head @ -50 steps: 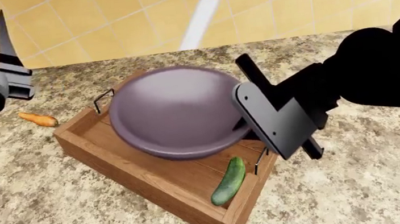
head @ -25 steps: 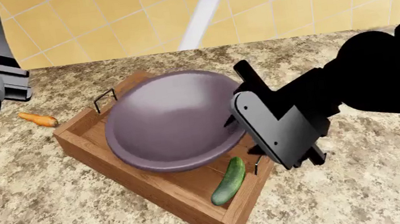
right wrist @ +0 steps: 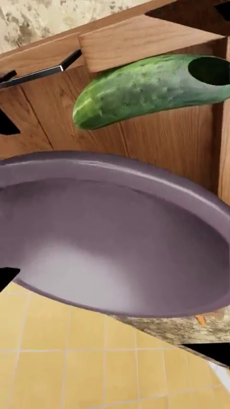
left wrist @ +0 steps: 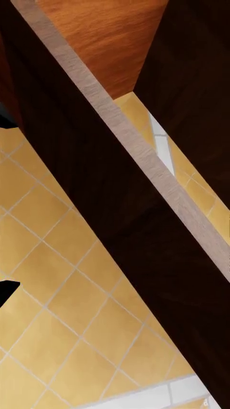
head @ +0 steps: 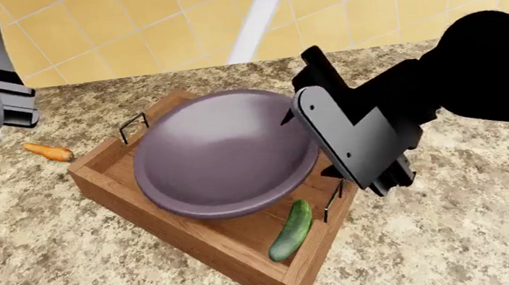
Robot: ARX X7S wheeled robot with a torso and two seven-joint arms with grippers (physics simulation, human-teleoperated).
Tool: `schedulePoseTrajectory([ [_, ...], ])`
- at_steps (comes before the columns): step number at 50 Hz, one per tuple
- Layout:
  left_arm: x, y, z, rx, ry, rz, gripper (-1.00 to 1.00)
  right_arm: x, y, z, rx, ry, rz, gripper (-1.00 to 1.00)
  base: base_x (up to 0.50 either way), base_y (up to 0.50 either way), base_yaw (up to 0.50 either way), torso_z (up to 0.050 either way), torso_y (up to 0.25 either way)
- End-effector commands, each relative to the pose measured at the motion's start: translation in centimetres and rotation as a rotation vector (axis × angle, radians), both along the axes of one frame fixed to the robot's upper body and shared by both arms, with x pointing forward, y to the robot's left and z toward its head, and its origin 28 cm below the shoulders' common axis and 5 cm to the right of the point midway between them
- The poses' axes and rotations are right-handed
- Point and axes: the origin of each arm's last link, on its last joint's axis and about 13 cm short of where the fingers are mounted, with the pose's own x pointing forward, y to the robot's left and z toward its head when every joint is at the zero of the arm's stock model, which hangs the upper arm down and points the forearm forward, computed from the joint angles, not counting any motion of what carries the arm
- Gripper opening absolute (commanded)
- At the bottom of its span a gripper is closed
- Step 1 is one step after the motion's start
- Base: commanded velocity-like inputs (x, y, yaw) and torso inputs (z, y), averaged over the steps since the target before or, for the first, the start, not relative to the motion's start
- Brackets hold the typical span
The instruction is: Place the two vegetables and bowl onto the tray for setting up a vegetable dip station.
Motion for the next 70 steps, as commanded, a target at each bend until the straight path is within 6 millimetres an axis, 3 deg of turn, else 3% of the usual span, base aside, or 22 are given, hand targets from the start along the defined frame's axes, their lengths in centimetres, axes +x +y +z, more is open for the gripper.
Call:
schedulePoseTrajectory([
  [1,0.2,0.0,0.3,0.005,-0.007,-0.003,1.0,-0.8,-1.1,3.3,0.026,-0.09,-0.079,1.0,0.0,0.0,0.0,0.0,0.0],
  [8,0.3,-0.1,1.0,0.016,-0.015,-0.008,1.0,-2.1,-2.3,5.2,0.036,-0.143,-0.144,1.0,0.0,0.0,0.0,0.0,0.0],
  [16,0.5,0.1,2.1,0.044,-0.01,0.007,1.0,-2.6,-2.7,5.1,0.149,-0.21,-0.294,1.0,0.0,0.0,0.0,0.0,0.0],
  [20,1.2,0.7,2.4,0.06,0.012,0.043,1.0,-3.4,-2.6,4.4,0.302,-0.191,-0.409,1.0,0.0,0.0,0.0,0.0,0.0],
  [24,1.8,1.8,2.3,0.071,0.06,0.09,1.0,-5.0,-2.8,3.7,0.641,-0.081,-0.512,1.0,0.0,0.0,0.0,0.0,0.0],
  [26,2.1,2.1,2.2,0.076,0.077,0.103,1.0,-5.4,-3.2,3.1,0.722,-0.065,-0.549,1.0,0.0,0.0,0.0,0.0,0.0],
  [33,3.6,3.1,1.3,0.133,0.215,0.124,1.0,-6.3,-4.3,1.2,0.873,-0.066,-0.641,1.0,0.0,0.0,0.0,0.0,0.0],
  [37,5.4,4.1,1.2,0.174,0.324,0.16,1.0,-6.6,-4.5,0.3,0.929,-0.08,-0.649,1.0,0.0,0.0,0.0,0.0,0.0],
  [40,6.3,5.0,0.5,0.282,0.414,0.171,1.0,-6.9,-4.4,-0.3,0.974,-0.081,-0.635,1.0,0.0,0.0,0.0,0.0,0.0],
  [42,6.8,5.5,0.4,0.412,0.385,0.144,1.0,-6.8,-4.5,-1.0,0.985,-0.083,-0.639,1.0,0.0,0.0,0.0,0.0,0.0],
  [48,7.8,6.7,2.9,0.661,0.337,0.154,1.0,-7.0,-4.2,-1.5,1.028,-0.087,-0.634,1.0,0.0,0.0,0.0,0.0,0.0],
  [58,9.1,10.1,8.4,0.973,0.332,0.183,1.0,-6.4,-2.6,0.1,1.146,-0.185,-0.692,1.0,0.0,0.0,0.0,0.0,0.0],
  [61,9.2,11.0,9.2,0.991,0.342,0.142,1.0,-5.9,-1.8,0.2,1.169,-0.214,-0.715,1.0,0.0,0.0,0.0,0.0,0.0],
  [65,9.5,11.1,8.8,0.935,0.39,0.089,1.0,-5.5,-0.5,0.2,1.192,-0.212,-0.752,1.0,0.0,0.0,0.0,0.0,0.0],
  [70,10.2,11.1,8.1,0.834,0.592,-0.019,1.0,-5.3,-0.3,0.9,1.25,-0.198,-0.841,1.0,0.0,0.0,0.0,0.0,0.0],
])
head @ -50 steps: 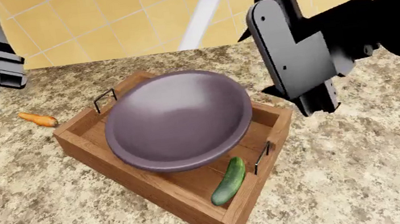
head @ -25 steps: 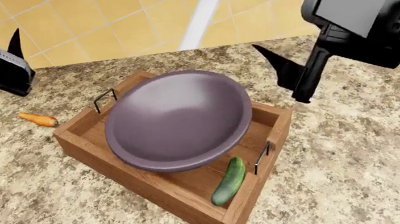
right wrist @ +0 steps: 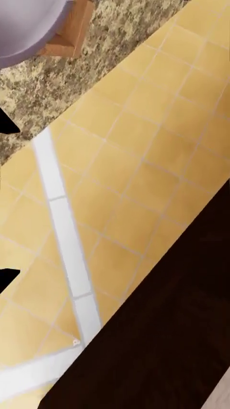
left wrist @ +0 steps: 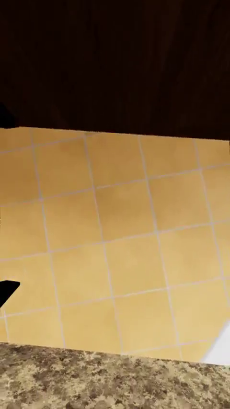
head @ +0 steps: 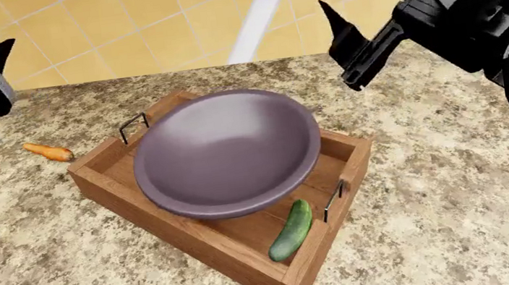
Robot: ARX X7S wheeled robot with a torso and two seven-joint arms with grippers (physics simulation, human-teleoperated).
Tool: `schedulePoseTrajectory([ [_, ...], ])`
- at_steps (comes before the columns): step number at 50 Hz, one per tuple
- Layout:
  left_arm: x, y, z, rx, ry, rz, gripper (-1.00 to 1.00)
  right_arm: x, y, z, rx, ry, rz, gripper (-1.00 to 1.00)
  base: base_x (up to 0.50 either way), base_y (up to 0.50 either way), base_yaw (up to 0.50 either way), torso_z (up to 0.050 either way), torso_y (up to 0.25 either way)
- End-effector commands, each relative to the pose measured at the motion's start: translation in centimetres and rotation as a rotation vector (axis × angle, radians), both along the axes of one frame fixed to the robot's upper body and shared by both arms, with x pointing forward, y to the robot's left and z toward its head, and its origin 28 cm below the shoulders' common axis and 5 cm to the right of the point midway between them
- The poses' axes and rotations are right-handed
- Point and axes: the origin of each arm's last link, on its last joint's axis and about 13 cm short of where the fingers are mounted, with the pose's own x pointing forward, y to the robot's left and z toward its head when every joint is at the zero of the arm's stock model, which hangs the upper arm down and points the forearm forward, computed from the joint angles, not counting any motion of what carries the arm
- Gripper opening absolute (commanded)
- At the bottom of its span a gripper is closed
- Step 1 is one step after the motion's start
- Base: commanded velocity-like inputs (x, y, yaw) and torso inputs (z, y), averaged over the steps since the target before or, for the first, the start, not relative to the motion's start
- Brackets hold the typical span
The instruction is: Place the two vegetables and bowl onto the tray for setting up a vegetable dip station.
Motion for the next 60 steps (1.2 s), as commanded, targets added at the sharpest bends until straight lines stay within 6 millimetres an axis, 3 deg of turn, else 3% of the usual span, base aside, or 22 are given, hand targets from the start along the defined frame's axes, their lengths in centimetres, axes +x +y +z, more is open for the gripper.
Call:
schedulePoseTrajectory([
  [1,0.2,1.3,1.0,-0.034,0.285,-0.021,1.0,0.6,1.6,0.7,0.11,0.008,-0.107,1.0,0.0,0.0,0.0,0.0,0.0],
  [9,0.7,0.1,4.2,-0.067,0.392,0.009,1.0,1.2,1.7,-0.6,0.131,0.018,-0.128,1.0,0.0,0.0,0.0,0.0,0.0],
  [18,0.1,0.3,5.5,-0.033,0.433,0.052,1.0,1.6,1.2,-0.2,0.167,-0.006,-0.179,1.0,0.0,0.0,0.0,0.0,0.0],
  [24,0.3,0.5,4.8,-0.017,0.492,0.063,1.0,0.4,1.1,1.6,0.12,-0.075,-0.215,1.0,0.0,0.0,0.0,0.0,0.0],
  [28,0.4,0.6,4.4,-0.017,0.507,0.065,1.0,-0.8,1.5,4.9,0.035,-0.112,-0.18,1.0,0.0,0.02,0.0,0.0,0.0],
  [37,0.8,0.2,3.8,-0.018,0.504,0.052,1.0,-0.2,1.9,7.2,-0.084,-0.053,-0.116,1.0,0.02,0.4,0.0,0.0,0.0],
  [53,1.4,-0.6,3.4,-0.012,0.504,0.035,1.0,0.1,1.6,6.8,-0.06,-0.025,-0.108,1.0,0.38,0.31,0.0,0.0,0.0],
  [60,1.8,-0.8,2.6,-0.008,0.525,0.019,1.0,0.0,1.6,6.7,-0.051,-0.016,-0.095,1.0,0.0,0.0,0.0,0.0,0.002],
])
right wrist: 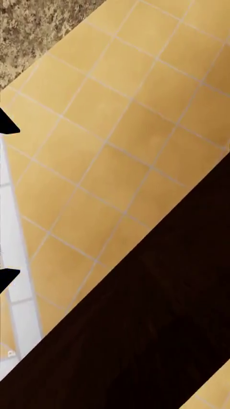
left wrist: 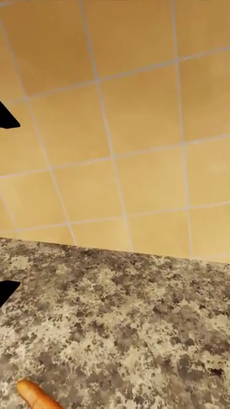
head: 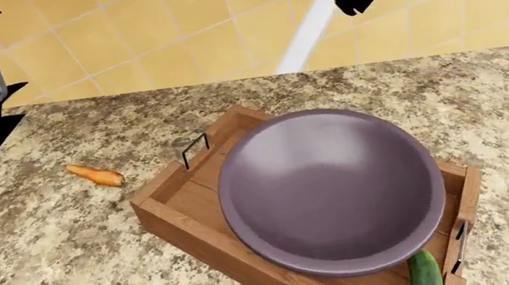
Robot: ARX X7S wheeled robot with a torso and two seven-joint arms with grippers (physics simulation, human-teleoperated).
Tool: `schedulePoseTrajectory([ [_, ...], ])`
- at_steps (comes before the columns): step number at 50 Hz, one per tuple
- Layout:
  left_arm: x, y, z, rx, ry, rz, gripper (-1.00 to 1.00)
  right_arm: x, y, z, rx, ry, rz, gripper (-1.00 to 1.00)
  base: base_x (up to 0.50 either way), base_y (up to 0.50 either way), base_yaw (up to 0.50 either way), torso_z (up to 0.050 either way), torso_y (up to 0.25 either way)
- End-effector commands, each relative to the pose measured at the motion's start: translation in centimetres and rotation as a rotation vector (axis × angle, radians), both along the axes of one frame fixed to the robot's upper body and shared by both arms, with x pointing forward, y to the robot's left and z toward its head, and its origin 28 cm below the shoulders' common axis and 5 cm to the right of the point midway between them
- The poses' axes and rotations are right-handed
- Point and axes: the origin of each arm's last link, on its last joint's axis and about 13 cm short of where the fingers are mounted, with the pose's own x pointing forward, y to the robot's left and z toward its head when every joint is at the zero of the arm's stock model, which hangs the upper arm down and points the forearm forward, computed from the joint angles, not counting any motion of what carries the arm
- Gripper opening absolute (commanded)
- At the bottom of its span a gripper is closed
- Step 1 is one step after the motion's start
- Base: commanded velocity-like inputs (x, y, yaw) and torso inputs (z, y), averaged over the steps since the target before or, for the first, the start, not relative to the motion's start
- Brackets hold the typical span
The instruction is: Place the two vegetables and bowl onto the tray for setting up a vegetable dip station.
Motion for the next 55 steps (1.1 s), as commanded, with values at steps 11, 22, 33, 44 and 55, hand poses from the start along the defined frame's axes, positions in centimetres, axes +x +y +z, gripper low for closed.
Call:
schedulePoseTrajectory([
  [11,2.0,-2.2,-4.0,0.061,0.192,-0.113,1.0,-0.4,-0.2,-0.4,0.008,0.028,0.014,1.0,0.0,0.0,0.0,0.0,0.0],
  [22,3.1,-3.8,-6.1,0.119,0.29,-0.157,1.0,-1.6,-1.2,-1.1,0.018,0.039,-0.046,1.0,0.0,0.0,0.0,0.0,0.0],
  [33,3.2,-3.6,-7.1,0.139,0.371,-0.144,1.0,-1.1,-1.1,-1.8,0.041,0.043,-0.046,1.0,0.0,0.0,0.0,0.0,0.0],
  [44,3.7,-4.4,-8.8,0.159,0.451,-0.147,1.0,-1.5,-1.7,-2.8,0.066,0.058,-0.073,1.0,0.0,0.0,0.0,0.0,0.0],
  [55,3.8,-4.6,-9.6,0.171,0.477,-0.154,1.0,-1.7,-1.8,-3.3,0.081,0.061,-0.084,1.0,0.0,0.0,0.0,0.0,0.0],
])
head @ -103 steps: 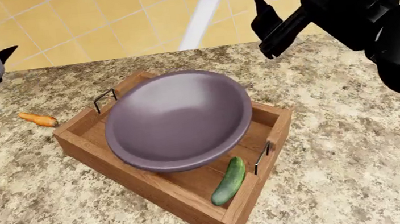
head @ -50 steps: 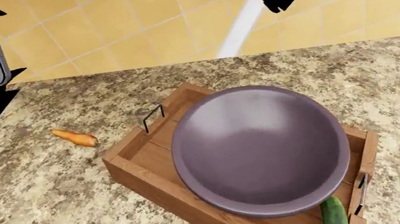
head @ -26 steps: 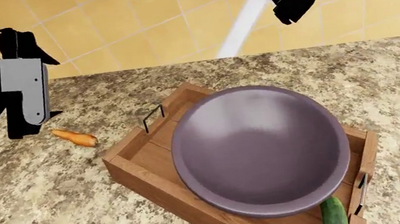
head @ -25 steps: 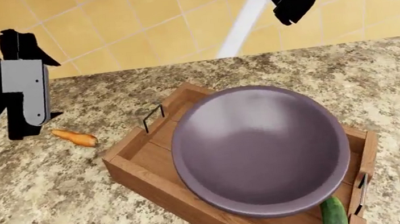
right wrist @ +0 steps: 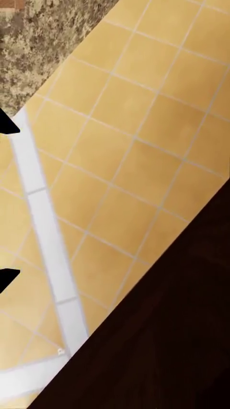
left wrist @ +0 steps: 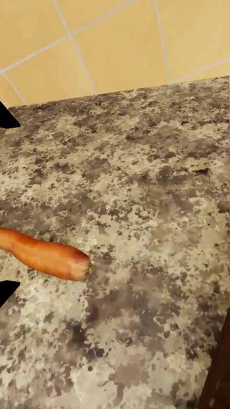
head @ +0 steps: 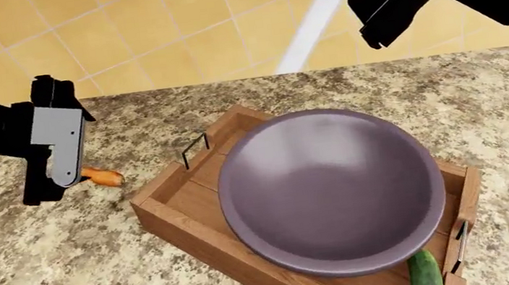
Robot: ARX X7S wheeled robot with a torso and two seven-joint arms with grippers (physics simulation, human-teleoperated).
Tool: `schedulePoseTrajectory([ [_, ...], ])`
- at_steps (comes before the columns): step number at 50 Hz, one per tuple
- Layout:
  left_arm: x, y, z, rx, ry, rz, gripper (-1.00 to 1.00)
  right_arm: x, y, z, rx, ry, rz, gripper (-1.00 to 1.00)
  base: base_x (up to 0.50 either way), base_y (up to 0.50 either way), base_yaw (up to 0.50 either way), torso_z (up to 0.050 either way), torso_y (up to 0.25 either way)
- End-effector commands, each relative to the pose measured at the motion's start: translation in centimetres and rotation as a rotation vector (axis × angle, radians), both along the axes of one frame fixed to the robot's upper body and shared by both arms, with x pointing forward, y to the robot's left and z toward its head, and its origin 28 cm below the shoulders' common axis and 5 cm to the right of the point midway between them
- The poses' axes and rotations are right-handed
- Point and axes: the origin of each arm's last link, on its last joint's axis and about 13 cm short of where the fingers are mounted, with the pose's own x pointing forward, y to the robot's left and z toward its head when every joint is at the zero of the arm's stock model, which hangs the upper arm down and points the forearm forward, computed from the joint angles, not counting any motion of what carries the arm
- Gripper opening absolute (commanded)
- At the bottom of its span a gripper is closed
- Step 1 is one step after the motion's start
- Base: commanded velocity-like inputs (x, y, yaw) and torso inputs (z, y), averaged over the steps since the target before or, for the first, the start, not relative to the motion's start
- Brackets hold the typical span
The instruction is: Place the two vegetables and bowl onto the tray for setting up a vegetable dip station.
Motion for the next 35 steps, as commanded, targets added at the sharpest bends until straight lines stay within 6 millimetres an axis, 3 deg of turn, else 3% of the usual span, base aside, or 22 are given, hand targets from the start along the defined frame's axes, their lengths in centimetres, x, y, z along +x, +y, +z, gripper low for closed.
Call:
schedulePoseTrajectory([
  [1,0.3,-0.4,-1.1,0.011,0.039,-0.005,1.0,-0.3,-0.2,-0.5,0.016,0.004,-0.015,1.0,0.0,0.0,0.0,0.0,0.0],
  [14,0.4,-0.9,-2.5,0.075,0.061,-0.023,1.0,-0.6,-0.3,-0.9,0.028,0.006,-0.031,1.0,0.0,0.0,0.0,0.0,0.0],
  [35,0.5,-0.9,-2.7,0.119,0.041,0.005,1.0,-0.6,-0.3,-1.2,0.037,0.007,-0.033,1.0,0.0,0.0,0.0,0.0,0.0],
])
